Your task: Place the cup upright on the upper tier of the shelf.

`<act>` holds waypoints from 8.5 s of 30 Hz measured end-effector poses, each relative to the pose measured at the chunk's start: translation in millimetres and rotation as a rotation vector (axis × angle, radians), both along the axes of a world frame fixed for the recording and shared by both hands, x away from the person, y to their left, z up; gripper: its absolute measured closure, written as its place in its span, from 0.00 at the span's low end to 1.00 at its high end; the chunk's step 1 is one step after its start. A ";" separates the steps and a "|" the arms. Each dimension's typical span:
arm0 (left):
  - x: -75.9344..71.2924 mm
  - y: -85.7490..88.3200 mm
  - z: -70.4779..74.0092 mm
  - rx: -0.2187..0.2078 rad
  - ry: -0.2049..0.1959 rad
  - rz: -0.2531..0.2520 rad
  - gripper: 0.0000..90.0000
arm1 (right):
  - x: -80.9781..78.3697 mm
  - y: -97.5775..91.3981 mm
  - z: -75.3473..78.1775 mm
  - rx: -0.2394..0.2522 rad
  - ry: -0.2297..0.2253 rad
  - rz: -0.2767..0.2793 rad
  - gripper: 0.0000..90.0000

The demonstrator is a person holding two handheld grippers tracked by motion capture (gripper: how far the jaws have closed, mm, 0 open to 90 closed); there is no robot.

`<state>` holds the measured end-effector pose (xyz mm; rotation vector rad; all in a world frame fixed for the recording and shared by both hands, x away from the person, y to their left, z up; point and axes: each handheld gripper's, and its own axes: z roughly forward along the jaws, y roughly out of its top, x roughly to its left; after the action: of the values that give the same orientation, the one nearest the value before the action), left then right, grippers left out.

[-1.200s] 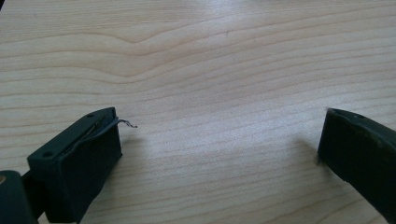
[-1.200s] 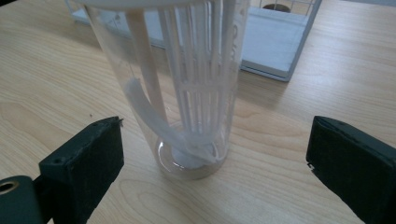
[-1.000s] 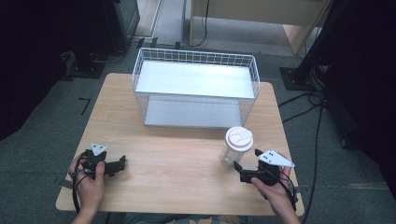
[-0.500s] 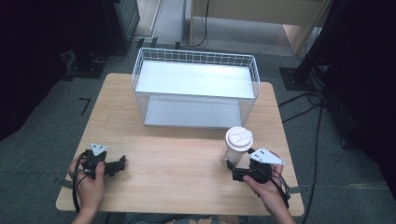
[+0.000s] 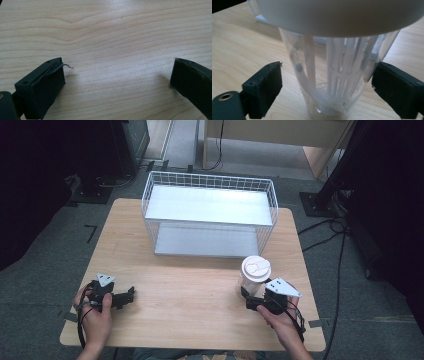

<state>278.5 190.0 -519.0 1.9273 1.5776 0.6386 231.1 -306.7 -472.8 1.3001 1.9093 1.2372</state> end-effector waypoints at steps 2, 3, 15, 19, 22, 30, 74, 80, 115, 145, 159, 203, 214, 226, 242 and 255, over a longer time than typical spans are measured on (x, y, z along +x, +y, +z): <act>0.0 0.0 0.0 0.000 0.000 0.000 0.00 | 0.5 -0.1 -0.7 0.009 -0.005 -0.012 0.15; 0.0 0.0 0.0 0.000 0.000 0.000 0.00 | 2.9 -0.9 -2.0 0.020 -0.014 -0.019 0.15; 0.0 0.0 0.0 0.000 0.000 0.000 0.00 | 12.9 7.3 -5.2 0.056 -0.047 -0.040 0.16; 0.0 0.0 0.0 0.000 0.000 0.000 0.00 | 12.7 9.9 -5.6 0.073 -0.087 -0.058 0.16; 0.0 0.0 0.0 0.000 0.000 0.000 0.00 | 11.2 10.8 -5.6 0.077 -0.108 -0.056 0.17; 0.0 0.0 0.0 0.000 0.000 0.000 0.00 | 8.4 14.4 -3.5 0.089 -0.134 -0.026 0.18; 0.1 0.1 0.1 0.002 0.000 -0.001 0.00 | 49.2 29.1 128.5 0.080 -0.235 -0.112 0.18; 0.1 0.1 0.1 0.002 0.000 -0.001 0.00 | 57.3 32.6 144.9 0.070 -0.241 -0.112 0.18; 0.1 0.2 0.1 0.002 -0.001 -0.001 0.00 | 138.7 47.4 190.1 0.061 -0.266 -0.205 0.18; 0.1 0.1 0.0 0.002 -0.002 0.000 0.00 | 171.1 38.5 182.9 0.097 -0.258 -0.195 0.00; 0.1 0.1 0.0 0.002 -0.001 0.000 0.00 | 134.6 14.8 165.9 0.079 -0.271 -0.142 0.00; 0.0 0.0 0.1 0.001 0.001 -0.001 0.00 | 32.3 -65.7 69.4 0.053 -0.202 -0.182 0.00; 0.0 0.0 0.0 0.000 0.000 0.000 0.00 | 17.2 -86.7 42.0 0.047 -0.159 -0.221 0.00; 0.0 0.0 0.0 0.000 0.000 0.000 0.00 | 1.5 -114.5 12.2 0.041 -0.111 -0.284 0.00; 0.0 0.0 0.0 0.000 0.000 0.000 0.00 | -24.6 -154.3 -29.5 0.030 -0.020 -0.376 0.00; -0.1 -0.1 0.0 0.000 0.000 0.000 0.00 | -31.2 -149.1 -47.6 -0.093 0.064 -0.322 0.00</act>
<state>278.4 189.9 -519.0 1.9273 1.5777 0.6387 199.9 -455.7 -520.4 1.5402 1.6934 0.9443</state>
